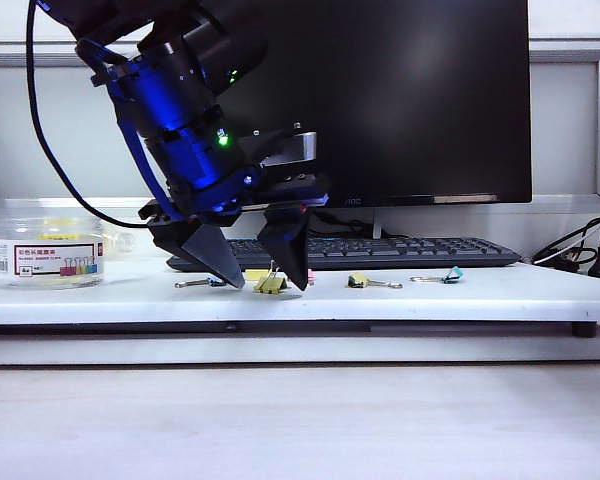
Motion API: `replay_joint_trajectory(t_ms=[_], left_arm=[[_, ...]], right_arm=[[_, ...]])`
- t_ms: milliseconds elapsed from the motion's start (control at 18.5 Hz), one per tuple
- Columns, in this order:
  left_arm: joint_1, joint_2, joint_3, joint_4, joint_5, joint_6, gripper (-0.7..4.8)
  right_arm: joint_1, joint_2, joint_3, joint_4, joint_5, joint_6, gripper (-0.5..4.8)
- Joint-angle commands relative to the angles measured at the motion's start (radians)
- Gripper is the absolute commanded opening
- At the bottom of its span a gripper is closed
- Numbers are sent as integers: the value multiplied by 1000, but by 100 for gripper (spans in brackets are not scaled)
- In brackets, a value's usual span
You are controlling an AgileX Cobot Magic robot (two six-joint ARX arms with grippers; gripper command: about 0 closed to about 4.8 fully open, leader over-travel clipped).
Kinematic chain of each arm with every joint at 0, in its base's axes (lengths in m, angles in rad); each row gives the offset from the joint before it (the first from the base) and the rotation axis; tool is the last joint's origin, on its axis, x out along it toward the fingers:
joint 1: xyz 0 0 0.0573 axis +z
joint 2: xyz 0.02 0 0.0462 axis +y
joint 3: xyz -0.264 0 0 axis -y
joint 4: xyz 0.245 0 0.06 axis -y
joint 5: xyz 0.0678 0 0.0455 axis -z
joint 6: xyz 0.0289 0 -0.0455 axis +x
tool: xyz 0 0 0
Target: Pick up the clips with the largest number of clips of the same color on the table and place them in a round transparent plastic box.
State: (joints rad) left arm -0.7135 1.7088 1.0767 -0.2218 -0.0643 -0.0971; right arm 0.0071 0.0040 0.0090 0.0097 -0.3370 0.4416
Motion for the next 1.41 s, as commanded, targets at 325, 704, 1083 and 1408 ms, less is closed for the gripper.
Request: replay_joint_trajectory(t_ms=[325,704,1083,1408], left_arm=[[0,7,1,37,-3,37,363],[0,63,2,52,-3,10,362],[-1,63,2,5,-3,6,306],[-2,63,2,-36,0,-46,305]], right_arm=[[0,-2,-3,18,-3,5,-1],[0,-2,-3,18,-3,11,-1],[0,-2,-3,18,-3,11,-1],[0,-2,-3,18,-3,11,-1]])
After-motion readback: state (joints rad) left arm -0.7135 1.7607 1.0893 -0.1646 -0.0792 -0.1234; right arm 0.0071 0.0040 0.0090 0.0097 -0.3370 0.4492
